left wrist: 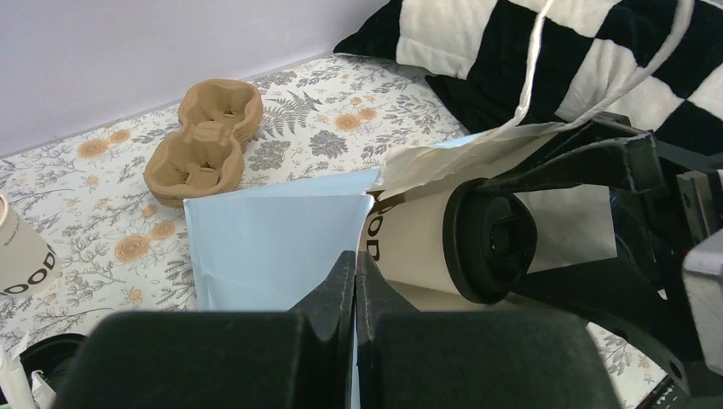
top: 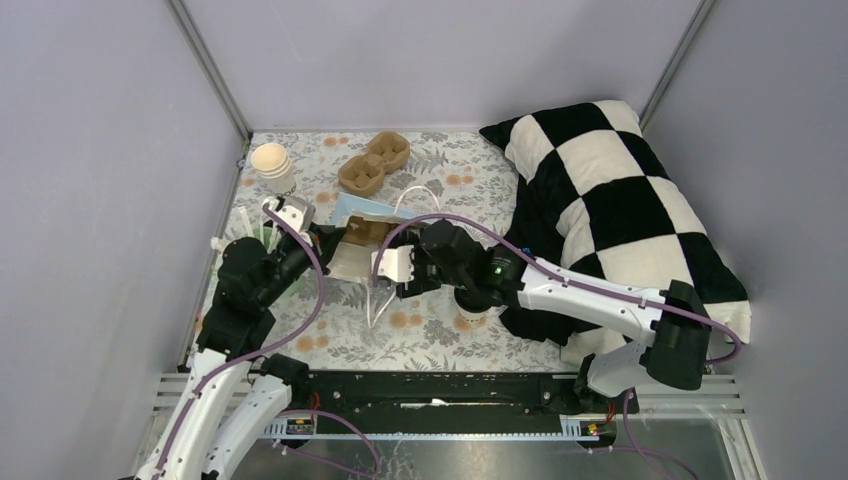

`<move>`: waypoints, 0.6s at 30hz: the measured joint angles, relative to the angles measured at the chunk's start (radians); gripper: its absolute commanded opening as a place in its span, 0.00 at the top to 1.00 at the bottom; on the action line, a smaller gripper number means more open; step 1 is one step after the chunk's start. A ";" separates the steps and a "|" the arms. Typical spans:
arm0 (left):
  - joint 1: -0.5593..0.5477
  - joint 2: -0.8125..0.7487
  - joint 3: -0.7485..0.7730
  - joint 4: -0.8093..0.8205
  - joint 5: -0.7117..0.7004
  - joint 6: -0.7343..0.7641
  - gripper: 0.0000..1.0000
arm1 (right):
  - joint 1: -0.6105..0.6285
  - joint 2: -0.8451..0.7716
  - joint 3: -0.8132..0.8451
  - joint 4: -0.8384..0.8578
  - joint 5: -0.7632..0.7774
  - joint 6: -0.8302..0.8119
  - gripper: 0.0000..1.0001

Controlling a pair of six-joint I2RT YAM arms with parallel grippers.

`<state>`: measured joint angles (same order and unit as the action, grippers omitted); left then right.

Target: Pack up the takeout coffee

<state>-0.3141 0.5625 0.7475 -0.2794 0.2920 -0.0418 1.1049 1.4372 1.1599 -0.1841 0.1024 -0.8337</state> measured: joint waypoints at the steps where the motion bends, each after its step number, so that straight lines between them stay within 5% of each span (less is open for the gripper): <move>1: 0.000 -0.002 -0.004 0.003 0.000 0.003 1.00 | -0.005 0.005 0.004 -0.006 -0.002 -0.007 0.65; 18: 0.000 -0.050 -0.071 0.043 0.009 0.004 1.00 | -0.013 0.136 0.114 -0.038 0.055 -0.123 0.65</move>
<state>-0.3145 0.5121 0.6765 -0.2367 0.3012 -0.0376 1.0920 1.5734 1.2743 -0.2222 0.1577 -0.9569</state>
